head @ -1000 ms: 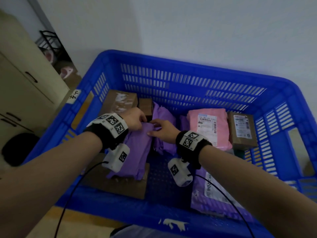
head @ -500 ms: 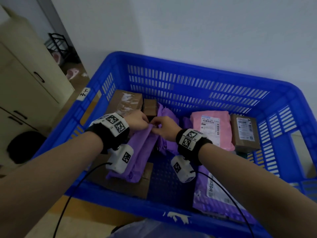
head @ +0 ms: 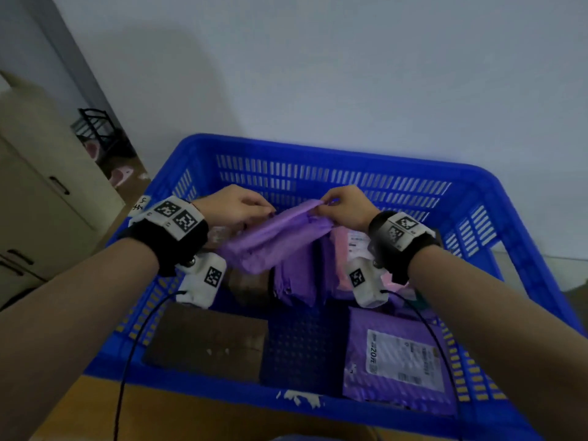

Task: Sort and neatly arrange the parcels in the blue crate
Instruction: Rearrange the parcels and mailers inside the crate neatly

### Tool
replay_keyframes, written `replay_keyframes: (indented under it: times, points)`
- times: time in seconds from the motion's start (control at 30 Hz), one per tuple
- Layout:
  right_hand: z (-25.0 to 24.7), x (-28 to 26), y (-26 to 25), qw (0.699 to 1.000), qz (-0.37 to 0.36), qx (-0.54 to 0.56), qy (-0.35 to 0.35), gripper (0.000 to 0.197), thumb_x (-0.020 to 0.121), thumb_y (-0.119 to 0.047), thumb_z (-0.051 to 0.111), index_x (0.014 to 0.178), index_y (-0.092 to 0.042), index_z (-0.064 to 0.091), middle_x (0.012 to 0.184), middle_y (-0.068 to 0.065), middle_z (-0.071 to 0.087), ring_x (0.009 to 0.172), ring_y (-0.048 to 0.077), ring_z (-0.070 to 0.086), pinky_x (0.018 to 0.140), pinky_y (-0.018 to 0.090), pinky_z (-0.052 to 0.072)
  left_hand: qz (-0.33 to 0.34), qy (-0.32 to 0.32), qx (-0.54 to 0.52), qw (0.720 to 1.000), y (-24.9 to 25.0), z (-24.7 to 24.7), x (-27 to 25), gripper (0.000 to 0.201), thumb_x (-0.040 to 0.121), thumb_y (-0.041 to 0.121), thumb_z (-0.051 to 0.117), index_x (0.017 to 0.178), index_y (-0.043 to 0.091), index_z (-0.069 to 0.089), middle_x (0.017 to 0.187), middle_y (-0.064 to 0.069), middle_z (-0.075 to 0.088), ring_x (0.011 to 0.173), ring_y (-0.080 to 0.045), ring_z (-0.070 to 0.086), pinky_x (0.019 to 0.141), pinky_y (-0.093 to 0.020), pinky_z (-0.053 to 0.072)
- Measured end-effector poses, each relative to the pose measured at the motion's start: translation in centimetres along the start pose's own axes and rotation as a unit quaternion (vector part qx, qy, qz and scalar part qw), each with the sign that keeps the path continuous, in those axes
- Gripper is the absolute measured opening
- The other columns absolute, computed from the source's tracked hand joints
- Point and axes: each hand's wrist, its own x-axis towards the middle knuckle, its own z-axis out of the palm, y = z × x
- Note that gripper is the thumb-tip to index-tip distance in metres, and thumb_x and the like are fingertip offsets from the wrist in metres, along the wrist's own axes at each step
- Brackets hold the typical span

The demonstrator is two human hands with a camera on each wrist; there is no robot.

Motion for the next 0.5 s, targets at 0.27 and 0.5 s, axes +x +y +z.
replay_keyframes:
  times: [0.27,0.5]
  points:
    - [-4.5,-3.5,4.5,0.972,0.17,0.159,0.04,0.021,0.081,-0.012,0.072,0.065,-0.007,0.06,0.033,-0.008,0.046,0.028,0.002,0.045,0.036,0.016,0.047,0.105,-0.021,-0.052,0.993,1.0,2.0,1.6,0.067,0.065,-0.034,0.047,0.113,0.008,0.066,0.082,0.026,0.071,0.081,0.016,0.063,0.076,-0.004,0.048]
    - [-6.1,-6.2,6.1,0.948,0.233,0.212,0.043,0.023,0.083,-0.012,0.07,0.064,-0.005,0.06,0.055,0.007,0.043,0.033,0.008,0.047,0.046,0.024,0.055,0.139,-0.022,-0.088,0.986,1.8,4.3,2.2,0.057,0.074,-0.015,0.067,0.116,0.022,0.054,0.099,0.014,0.069,0.089,0.013,0.063,0.075,-0.002,0.047]
